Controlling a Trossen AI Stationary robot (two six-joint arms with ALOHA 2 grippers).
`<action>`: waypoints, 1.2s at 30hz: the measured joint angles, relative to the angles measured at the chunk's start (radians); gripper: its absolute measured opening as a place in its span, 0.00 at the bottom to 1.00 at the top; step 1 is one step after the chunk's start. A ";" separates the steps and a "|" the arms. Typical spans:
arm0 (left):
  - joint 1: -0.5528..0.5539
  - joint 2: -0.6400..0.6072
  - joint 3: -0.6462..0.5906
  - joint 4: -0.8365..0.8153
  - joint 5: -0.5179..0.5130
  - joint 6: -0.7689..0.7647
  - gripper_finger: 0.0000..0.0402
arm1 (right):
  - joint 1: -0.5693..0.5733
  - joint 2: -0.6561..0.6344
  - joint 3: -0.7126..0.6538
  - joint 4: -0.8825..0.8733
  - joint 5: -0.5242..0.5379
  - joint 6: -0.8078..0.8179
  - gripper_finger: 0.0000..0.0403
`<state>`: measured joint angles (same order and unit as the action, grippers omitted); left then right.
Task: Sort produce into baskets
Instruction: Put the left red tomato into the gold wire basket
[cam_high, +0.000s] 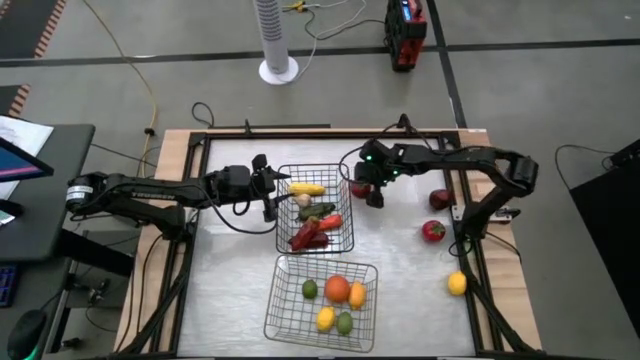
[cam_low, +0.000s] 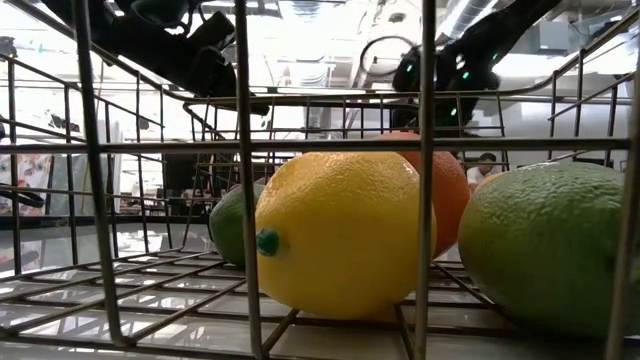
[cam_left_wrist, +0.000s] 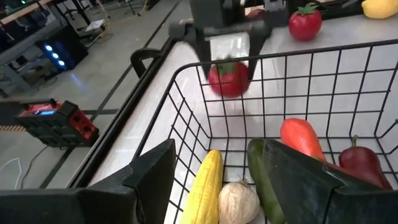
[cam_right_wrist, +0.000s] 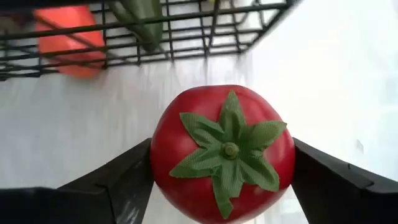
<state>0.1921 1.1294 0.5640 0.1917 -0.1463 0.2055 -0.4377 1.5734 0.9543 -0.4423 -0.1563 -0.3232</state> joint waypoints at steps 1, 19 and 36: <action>0.000 0.000 0.000 0.000 0.000 0.000 0.57 | 0.002 -0.028 0.000 -0.027 0.005 0.016 0.87; -0.001 0.000 0.000 0.032 0.007 -0.031 0.57 | 0.513 -0.447 0.002 0.152 -0.334 0.617 0.89; -0.001 0.000 0.000 0.034 0.037 -0.072 0.57 | 0.775 -0.176 0.002 0.313 -0.006 1.030 0.96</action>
<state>0.1909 1.1294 0.5640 0.2260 -0.1089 0.1337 0.3372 1.3975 0.9558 -0.1292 -0.1627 0.7066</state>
